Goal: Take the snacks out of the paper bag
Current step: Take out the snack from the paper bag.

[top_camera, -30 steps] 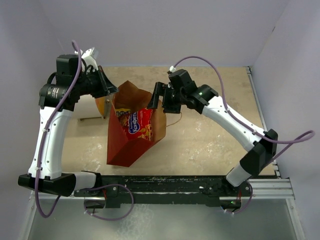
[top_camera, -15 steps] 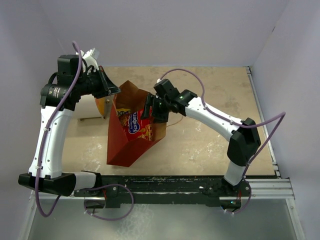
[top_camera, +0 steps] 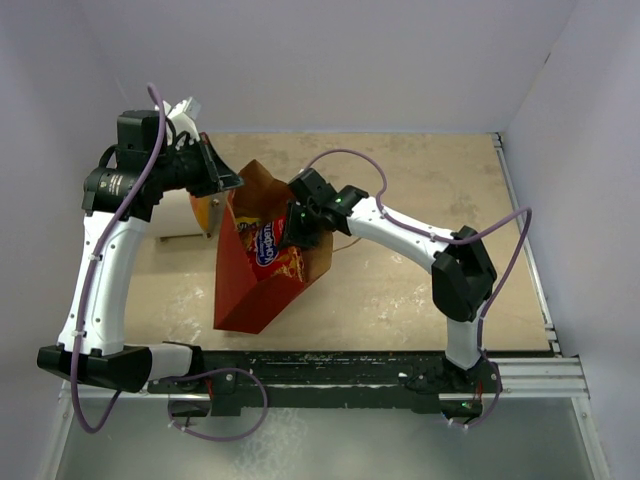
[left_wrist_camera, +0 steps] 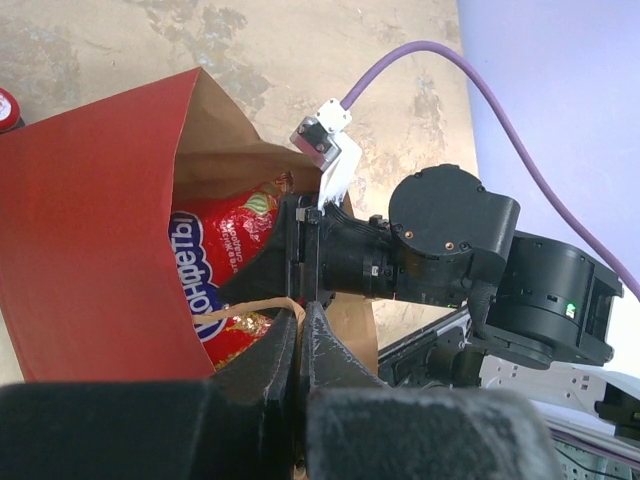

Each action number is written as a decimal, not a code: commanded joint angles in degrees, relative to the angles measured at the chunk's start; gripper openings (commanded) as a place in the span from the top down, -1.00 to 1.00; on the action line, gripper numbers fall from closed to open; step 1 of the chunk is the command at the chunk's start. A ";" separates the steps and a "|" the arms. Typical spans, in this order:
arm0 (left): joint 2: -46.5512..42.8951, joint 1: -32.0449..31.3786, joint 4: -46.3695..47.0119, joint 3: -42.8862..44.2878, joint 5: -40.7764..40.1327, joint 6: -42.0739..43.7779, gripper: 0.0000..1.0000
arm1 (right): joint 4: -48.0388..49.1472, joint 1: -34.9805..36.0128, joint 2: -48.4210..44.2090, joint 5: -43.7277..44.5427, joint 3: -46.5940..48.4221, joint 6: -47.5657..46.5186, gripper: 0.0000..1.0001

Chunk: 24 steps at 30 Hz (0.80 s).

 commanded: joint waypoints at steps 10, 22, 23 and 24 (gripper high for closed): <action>-1.80 0.17 2.02 -0.06 0.33 -0.99 1.00 | -0.67 0.20 -9.37 -0.29 5.83 2.08 1.00; -3.10 0.15 2.52 -0.14 -1.08 -0.98 1.00 | -4.39 0.15 -17.50 2.27 15.99 4.65 1.00; -3.20 0.16 2.62 -0.49 -1.23 -0.98 1.00 | -4.53 0.12 -18.67 2.77 16.35 4.72 1.00; -3.30 0.19 2.75 -0.81 -1.36 -1.03 1.00 | -4.56 0.13 -20.07 3.33 16.48 4.75 1.00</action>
